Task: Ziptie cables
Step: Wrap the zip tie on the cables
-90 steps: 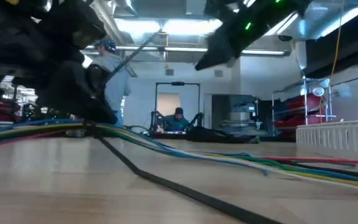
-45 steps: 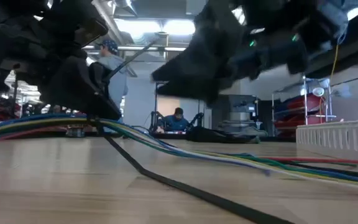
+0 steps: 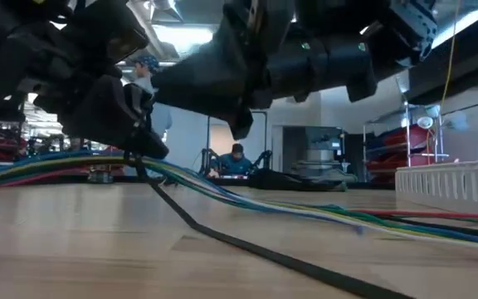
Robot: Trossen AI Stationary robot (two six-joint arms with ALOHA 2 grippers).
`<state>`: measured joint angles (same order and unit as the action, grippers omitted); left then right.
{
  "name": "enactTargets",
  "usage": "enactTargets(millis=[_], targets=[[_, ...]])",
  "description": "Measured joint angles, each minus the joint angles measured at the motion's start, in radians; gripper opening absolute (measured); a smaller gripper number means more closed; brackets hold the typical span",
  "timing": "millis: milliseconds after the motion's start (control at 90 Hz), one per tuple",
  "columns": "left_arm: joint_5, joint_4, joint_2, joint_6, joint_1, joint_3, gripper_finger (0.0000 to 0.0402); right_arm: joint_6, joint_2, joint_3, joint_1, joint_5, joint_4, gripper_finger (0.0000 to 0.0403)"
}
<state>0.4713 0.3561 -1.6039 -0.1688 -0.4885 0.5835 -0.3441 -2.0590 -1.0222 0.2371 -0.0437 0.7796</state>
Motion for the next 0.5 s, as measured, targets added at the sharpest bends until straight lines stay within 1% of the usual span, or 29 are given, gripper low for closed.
enactTargets(millis=[122, 178, 344, 500], targets=[[0.008, 0.002, 0.0, -0.013, 0.006, 0.0, 0.0, 0.087, 0.0, 0.0, 0.004, 0.012, 0.003, 0.0018], [0.008, 0.006, 0.0, -0.02, 0.011, 0.0, 0.0, 0.145, 0.0, 0.0, 0.012, 0.055, 0.003, 0.0006], [0.011, 0.004, 0.0, -0.034, 0.011, 0.0, 0.0, 0.326, 0.0, -0.028, 0.046, 0.249, -0.036, 0.0], [0.013, 0.001, 0.0, -0.019, 0.004, 0.0, 0.0, 0.509, 0.0, -0.111, 0.068, 0.521, -0.235, 0.0]])
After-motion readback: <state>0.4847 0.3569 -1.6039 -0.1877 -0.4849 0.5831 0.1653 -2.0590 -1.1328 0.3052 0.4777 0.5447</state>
